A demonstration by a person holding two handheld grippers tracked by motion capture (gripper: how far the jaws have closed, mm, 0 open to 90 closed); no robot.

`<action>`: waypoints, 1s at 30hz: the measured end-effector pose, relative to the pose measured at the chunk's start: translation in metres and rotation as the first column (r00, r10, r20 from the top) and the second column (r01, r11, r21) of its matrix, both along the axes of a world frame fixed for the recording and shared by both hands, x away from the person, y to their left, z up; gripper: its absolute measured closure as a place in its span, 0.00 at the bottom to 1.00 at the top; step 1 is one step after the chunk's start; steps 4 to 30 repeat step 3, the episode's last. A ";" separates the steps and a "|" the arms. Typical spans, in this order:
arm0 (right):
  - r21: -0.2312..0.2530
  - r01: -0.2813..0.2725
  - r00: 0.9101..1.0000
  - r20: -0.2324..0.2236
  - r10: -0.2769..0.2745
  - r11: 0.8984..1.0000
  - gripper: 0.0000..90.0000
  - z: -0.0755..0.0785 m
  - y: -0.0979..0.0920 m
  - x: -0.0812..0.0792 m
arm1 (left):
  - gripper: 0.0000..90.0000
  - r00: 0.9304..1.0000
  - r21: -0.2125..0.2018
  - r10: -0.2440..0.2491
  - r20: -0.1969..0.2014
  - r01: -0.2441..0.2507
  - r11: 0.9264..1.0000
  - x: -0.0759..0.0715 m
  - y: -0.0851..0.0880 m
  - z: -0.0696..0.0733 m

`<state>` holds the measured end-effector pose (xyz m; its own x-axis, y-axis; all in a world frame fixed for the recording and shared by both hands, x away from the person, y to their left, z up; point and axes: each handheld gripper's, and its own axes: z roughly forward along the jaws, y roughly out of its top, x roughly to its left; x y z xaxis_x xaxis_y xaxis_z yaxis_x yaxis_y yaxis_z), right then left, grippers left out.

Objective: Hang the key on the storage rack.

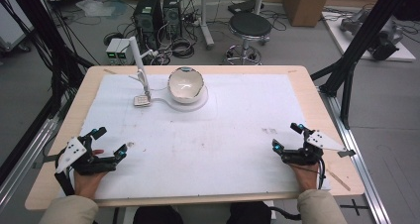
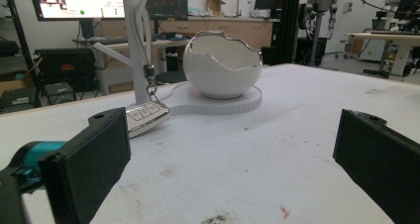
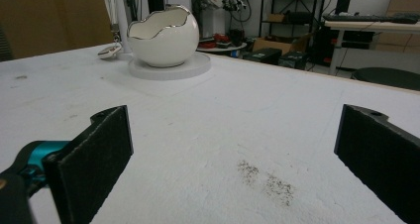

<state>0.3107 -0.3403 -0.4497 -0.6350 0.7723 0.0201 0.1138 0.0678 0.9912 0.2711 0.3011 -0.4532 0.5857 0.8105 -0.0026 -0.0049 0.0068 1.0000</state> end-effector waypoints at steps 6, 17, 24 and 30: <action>0.000 0.004 1.000 0.001 -0.004 1.000 0.01 0.000 0.001 0.000 | 0.02 1.000 -0.003 0.008 0.016 -0.007 1.000 -0.002 0.000 0.000; 0.000 0.004 1.000 0.001 -0.004 1.000 0.01 0.000 0.001 0.000 | 0.02 1.000 -0.003 0.008 0.016 -0.007 1.000 -0.002 0.000 0.000; 0.000 0.004 1.000 0.001 -0.004 1.000 0.01 0.000 0.001 0.000 | 0.02 1.000 -0.003 0.008 0.016 -0.007 1.000 -0.002 0.000 0.000; 0.000 0.004 1.000 0.001 -0.004 1.000 0.01 0.000 0.001 0.000 | 0.02 1.000 -0.003 0.008 0.016 -0.007 1.000 -0.002 0.000 0.000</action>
